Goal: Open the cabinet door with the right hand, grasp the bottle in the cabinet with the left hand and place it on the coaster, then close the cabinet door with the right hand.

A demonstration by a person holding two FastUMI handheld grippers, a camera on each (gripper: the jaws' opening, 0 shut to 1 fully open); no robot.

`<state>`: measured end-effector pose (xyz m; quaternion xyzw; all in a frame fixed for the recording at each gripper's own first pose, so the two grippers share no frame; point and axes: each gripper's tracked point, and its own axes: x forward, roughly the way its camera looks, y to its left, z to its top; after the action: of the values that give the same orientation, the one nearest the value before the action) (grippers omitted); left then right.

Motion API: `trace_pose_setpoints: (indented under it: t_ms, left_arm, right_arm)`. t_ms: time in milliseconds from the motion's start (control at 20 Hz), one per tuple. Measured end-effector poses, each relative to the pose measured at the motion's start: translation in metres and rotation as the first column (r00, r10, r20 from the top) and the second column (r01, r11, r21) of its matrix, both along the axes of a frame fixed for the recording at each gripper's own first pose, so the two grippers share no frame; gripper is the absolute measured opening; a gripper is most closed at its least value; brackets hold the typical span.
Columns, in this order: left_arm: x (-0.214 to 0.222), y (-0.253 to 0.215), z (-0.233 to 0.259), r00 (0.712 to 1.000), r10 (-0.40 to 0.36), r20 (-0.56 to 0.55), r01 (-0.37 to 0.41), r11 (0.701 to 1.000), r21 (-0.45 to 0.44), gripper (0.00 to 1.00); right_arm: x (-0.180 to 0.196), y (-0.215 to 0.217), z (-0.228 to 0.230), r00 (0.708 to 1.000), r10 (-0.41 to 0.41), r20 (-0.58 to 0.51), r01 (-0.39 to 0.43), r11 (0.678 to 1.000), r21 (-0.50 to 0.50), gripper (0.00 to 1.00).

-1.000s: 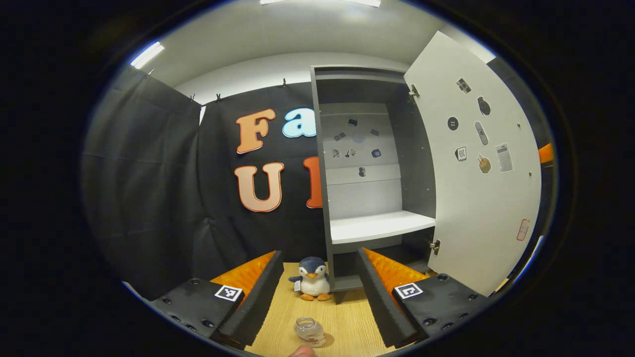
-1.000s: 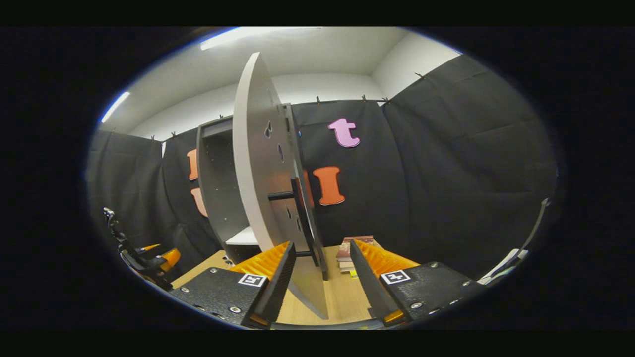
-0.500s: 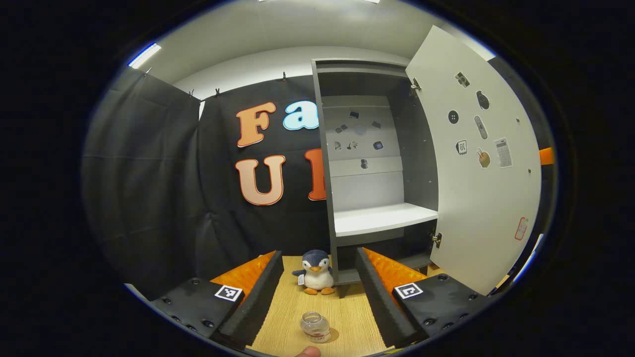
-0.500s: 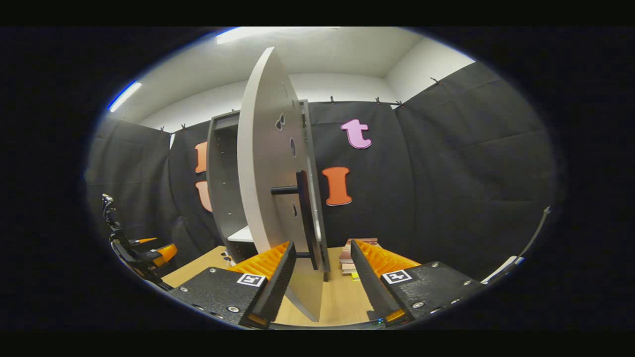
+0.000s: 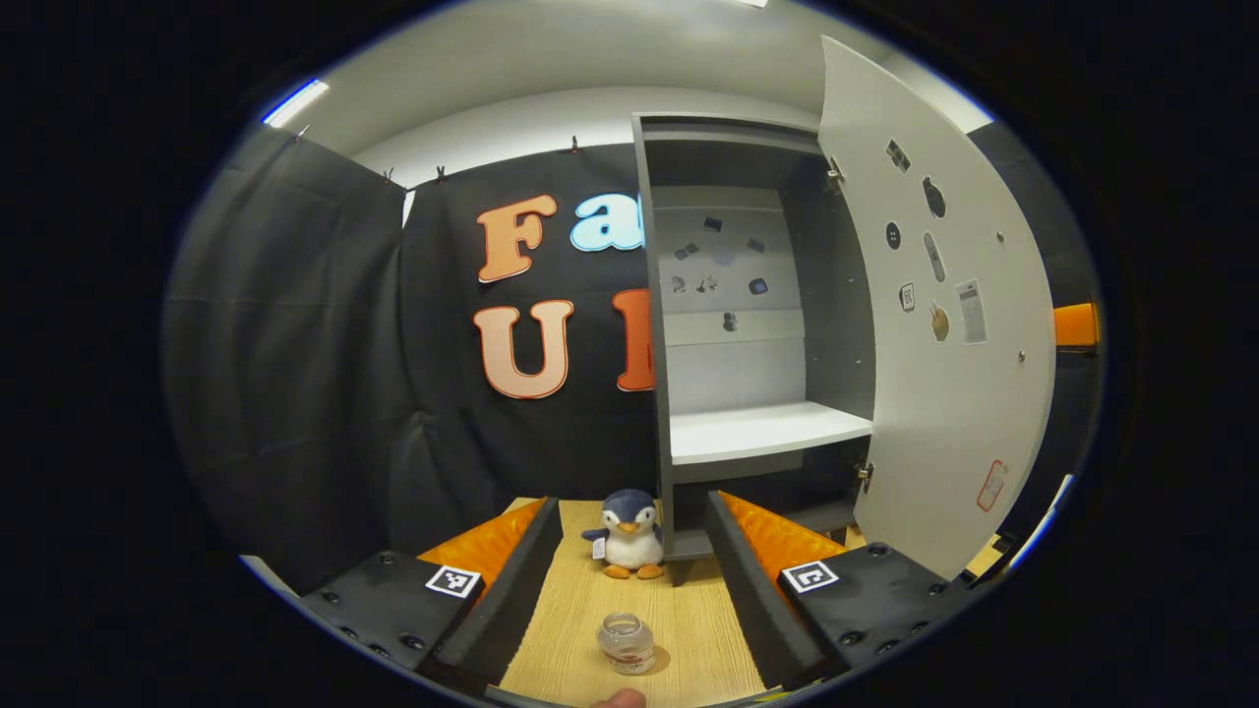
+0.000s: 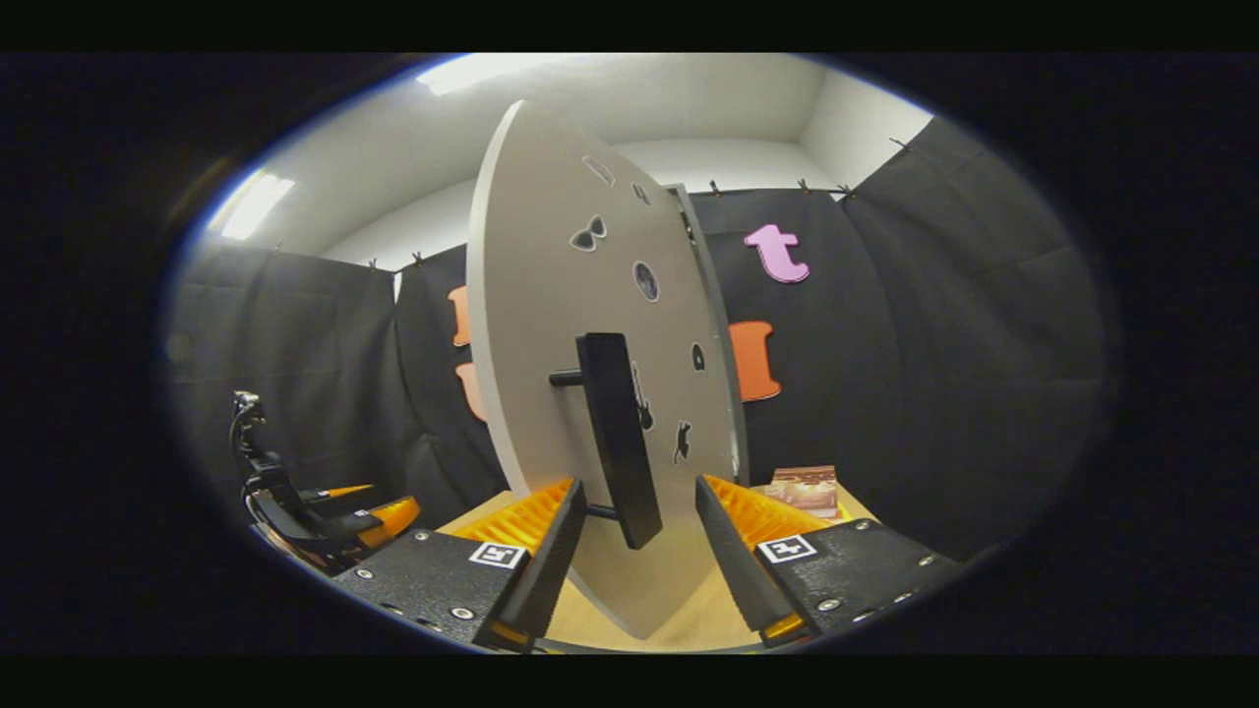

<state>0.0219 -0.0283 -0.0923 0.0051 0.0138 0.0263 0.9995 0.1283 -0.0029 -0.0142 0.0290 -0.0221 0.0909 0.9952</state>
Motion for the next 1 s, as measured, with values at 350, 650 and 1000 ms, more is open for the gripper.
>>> trace_pose_setpoints:
  t_ms: [350,650,1000]
  left_arm:
    - [-0.003,0.035,-0.005,0.999,0.053,-0.01,-0.053,0.999,-0.004,0.96]
    - [0.008,0.057,-0.008,0.997,0.075,-0.009,-0.075,0.997,-0.015,0.96]
    - [0.034,0.084,-0.021,0.996,0.08,-0.033,-0.082,0.994,-0.078,0.96]
  right_arm:
    - [0.033,0.059,-0.003,0.995,0.104,-0.009,-0.104,0.994,0.021,0.63]
    - [0.078,0.112,-0.003,0.991,0.132,0.0,-0.132,0.991,0.012,0.76]
    - [0.12,0.137,-0.003,0.993,0.122,-0.006,-0.122,0.992,-0.011,0.87]
